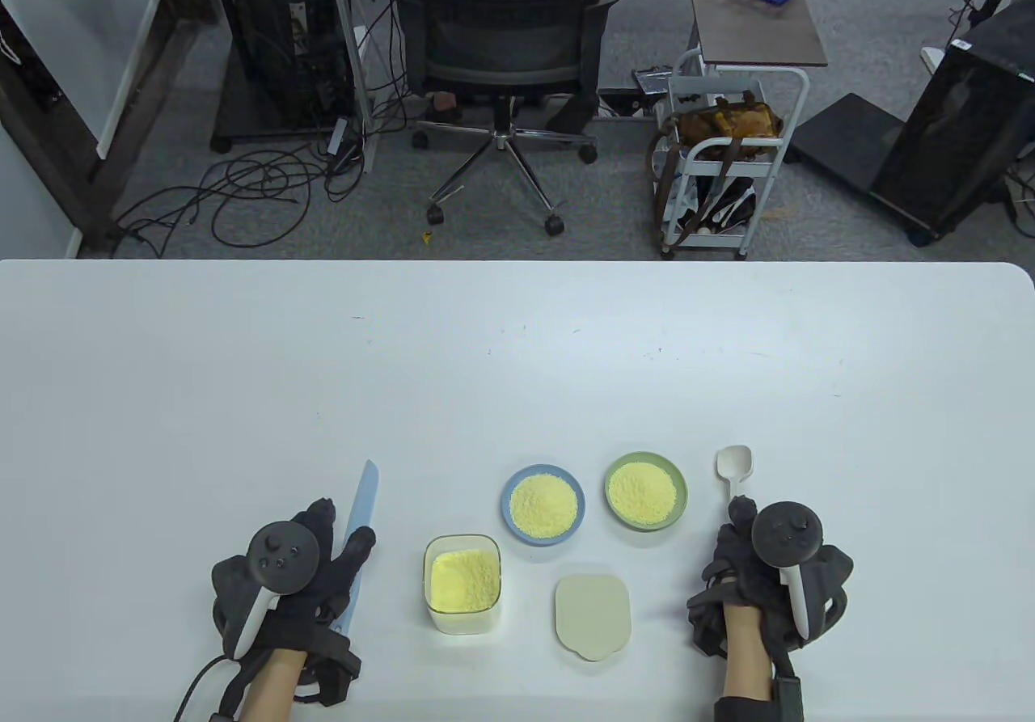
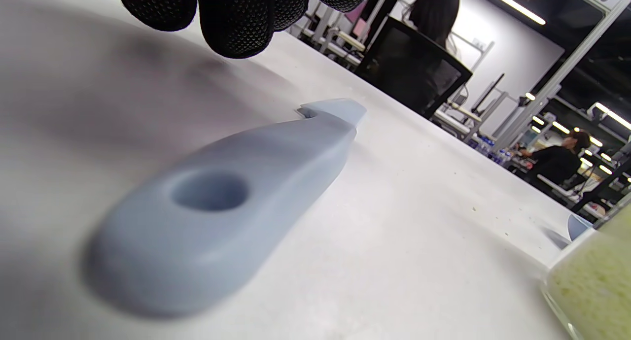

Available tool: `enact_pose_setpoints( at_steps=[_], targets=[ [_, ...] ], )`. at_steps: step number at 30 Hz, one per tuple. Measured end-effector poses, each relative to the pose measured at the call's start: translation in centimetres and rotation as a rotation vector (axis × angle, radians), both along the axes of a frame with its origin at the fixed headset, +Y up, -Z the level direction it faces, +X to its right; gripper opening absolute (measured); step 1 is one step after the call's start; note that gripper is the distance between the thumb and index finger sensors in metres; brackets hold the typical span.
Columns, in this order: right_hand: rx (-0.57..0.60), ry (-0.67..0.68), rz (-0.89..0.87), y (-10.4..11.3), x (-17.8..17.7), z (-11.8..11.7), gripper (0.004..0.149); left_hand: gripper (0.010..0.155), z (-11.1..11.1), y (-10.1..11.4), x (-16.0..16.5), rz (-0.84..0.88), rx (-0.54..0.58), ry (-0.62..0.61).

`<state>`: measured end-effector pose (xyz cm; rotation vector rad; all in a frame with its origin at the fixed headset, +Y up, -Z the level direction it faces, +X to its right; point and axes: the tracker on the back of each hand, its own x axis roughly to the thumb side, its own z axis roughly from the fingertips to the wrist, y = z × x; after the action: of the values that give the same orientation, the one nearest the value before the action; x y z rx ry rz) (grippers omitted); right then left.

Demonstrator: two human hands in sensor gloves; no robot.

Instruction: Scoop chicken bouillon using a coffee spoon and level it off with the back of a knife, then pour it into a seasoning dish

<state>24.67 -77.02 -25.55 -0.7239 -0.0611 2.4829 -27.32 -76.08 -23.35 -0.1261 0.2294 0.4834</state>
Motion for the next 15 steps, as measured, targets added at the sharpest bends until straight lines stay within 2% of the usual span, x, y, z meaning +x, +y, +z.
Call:
enact_pose_setpoints(
  at_steps=[6,15],
  targets=[
    [-0.081,-0.008,-0.035,-0.36,0.12,0.22,0.042,0.084,0.07,0.25,0.09,0.015,0.018,-0.007],
    [-0.115,-0.019,-0.045,-0.43,0.08,0.37,0.043,0.083,0.05,0.15,0.10,0.026,0.022,-0.010]
  ],
)
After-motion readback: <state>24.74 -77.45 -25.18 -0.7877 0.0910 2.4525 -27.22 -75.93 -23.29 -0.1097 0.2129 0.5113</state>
